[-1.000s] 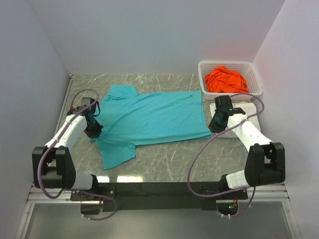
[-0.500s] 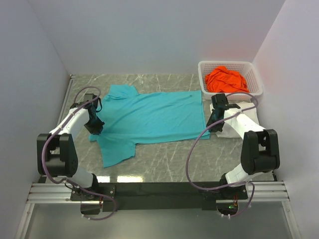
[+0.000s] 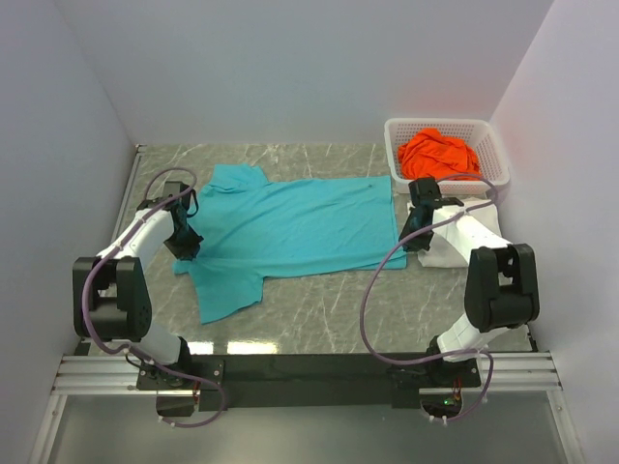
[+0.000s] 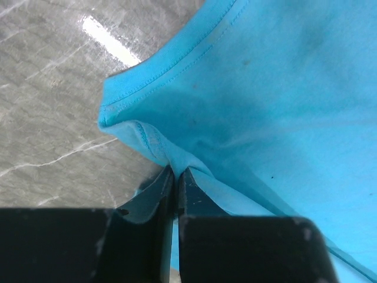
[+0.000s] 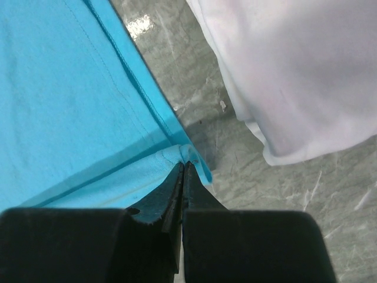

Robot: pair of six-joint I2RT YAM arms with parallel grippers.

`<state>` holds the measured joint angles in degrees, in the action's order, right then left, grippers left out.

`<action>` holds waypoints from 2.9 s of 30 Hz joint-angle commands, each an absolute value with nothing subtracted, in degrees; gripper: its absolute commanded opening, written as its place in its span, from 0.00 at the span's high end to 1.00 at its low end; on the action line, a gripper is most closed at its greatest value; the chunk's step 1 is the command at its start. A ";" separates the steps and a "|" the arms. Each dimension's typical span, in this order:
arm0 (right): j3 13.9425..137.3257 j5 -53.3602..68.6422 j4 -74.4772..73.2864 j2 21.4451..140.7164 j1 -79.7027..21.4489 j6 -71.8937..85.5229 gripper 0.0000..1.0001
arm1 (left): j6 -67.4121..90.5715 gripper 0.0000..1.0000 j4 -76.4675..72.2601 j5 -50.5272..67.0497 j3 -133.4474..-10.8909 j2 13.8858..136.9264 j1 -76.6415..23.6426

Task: Fold and stack the t-shirts
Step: Fold the tshirt

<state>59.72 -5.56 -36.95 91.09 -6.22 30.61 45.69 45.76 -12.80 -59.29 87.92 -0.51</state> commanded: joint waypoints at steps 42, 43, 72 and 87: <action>64.16 -3.26 -31.82 80.96 -13.79 24.35 0.37 | 44.12 0.04 48.51 -16.00 -58.54 70.94 1.50; 63.90 -2.99 -31.21 79.99 -15.54 24.17 0.37 | 44.03 0.03 48.78 -14.26 -57.75 69.88 1.41; 75.58 0.09 -11.08 107.66 -66.45 4.13 0.46 | 62.23 0.22 41.57 -12.74 -33.13 67.59 -16.43; 78.66 1.93 -8.53 115.66 -66.45 1.32 0.53 | 62.05 0.66 41.92 -13.36 -34.19 69.96 -17.31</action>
